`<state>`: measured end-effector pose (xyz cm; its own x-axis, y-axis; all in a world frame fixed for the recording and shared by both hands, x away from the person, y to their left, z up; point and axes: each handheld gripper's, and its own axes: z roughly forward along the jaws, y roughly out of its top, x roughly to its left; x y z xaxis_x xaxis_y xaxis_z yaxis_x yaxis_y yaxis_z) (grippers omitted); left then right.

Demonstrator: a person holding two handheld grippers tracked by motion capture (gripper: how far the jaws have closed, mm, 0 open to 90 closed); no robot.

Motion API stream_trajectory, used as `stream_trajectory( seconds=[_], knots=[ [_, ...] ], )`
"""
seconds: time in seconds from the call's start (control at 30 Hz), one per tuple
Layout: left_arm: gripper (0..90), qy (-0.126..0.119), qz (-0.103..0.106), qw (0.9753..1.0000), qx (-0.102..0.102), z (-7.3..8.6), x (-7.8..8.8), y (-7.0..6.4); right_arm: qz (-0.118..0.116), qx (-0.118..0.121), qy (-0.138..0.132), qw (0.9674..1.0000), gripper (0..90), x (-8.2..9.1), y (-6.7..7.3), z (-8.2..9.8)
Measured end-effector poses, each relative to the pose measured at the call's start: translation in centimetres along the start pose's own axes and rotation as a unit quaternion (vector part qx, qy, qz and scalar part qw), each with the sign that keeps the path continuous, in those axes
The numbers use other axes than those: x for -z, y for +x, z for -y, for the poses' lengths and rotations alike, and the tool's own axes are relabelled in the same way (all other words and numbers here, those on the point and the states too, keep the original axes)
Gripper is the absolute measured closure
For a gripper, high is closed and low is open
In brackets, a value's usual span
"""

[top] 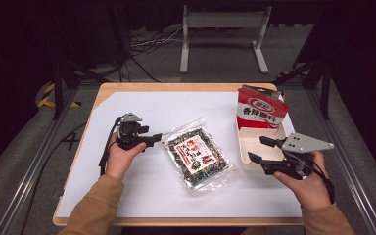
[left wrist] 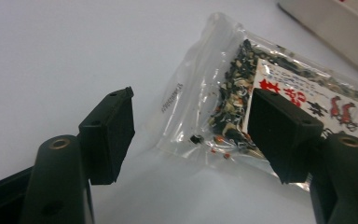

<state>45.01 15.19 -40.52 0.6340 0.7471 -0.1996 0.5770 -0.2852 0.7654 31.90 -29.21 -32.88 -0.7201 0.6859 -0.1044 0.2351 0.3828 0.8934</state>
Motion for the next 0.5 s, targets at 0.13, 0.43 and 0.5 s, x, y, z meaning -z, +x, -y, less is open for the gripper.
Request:
stream_trajectory(
  seconds=[0.13,0.43,0.5],
  knots=[
    [32.0,0.003,-0.010,0.9999,0.003,-0.2,-1.1,0.2,-0.003,0.001,-0.002,1.0000,35.3,0.0,0.1,0.0],
    [35.5,0.024,0.004,0.9984,0.052,0.4,-3.2,1.9,-0.010,0.003,-0.005,0.9999,34.8,-0.2,0.1,0.0],
    [38.8,0.032,0.016,0.9980,0.052,0.5,-3.6,2.1,-0.012,0.003,-0.005,0.9999,34.7,-0.3,0.1,0.0]
  ],
)
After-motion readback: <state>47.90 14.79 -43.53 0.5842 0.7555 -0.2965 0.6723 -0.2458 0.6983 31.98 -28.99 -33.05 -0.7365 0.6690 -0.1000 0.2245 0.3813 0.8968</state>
